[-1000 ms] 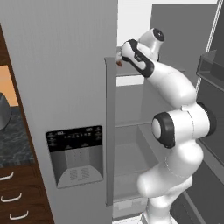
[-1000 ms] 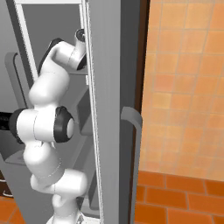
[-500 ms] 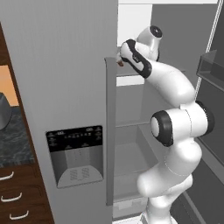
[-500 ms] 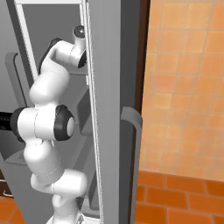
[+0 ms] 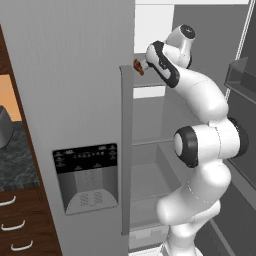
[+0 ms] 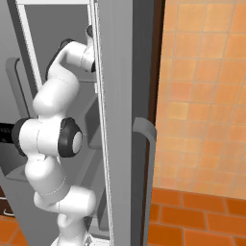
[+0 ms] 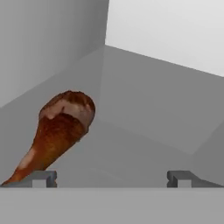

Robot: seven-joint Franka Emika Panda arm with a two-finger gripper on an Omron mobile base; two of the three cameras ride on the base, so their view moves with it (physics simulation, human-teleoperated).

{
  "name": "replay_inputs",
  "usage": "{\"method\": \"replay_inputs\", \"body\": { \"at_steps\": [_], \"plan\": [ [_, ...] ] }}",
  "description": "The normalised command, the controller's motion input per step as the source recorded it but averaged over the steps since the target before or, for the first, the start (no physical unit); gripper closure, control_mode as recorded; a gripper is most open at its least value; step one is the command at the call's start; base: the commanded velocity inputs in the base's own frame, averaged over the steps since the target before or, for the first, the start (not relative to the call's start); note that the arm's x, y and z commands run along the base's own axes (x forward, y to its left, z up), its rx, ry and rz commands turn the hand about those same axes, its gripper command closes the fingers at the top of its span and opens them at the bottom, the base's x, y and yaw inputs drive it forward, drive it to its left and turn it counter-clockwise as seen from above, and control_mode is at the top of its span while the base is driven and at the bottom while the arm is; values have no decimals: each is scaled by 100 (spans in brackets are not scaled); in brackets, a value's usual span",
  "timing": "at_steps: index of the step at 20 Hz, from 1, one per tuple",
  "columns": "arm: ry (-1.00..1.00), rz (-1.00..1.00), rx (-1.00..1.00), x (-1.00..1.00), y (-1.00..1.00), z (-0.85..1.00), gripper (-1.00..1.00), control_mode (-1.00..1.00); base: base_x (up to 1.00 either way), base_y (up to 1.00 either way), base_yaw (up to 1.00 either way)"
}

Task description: Place one cucumber and one chicken drumstick in each tupperware on the nearby counter, to pack two identical lunches.

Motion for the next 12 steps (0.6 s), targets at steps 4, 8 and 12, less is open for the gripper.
{"method": "replay_inputs", "body": {
  "at_steps": [4, 8, 12],
  "plan": [
    [-7, 0, 0, -17, 28, 51, -100, -100, 0, 0, 0],
    [0, 0, 0, -5, 49, 15, -100, -100, 0, 0, 0],
    [1, 0, 3, 0, 38, -35, -100, -100, 0, 0, 0]
  ]
}}
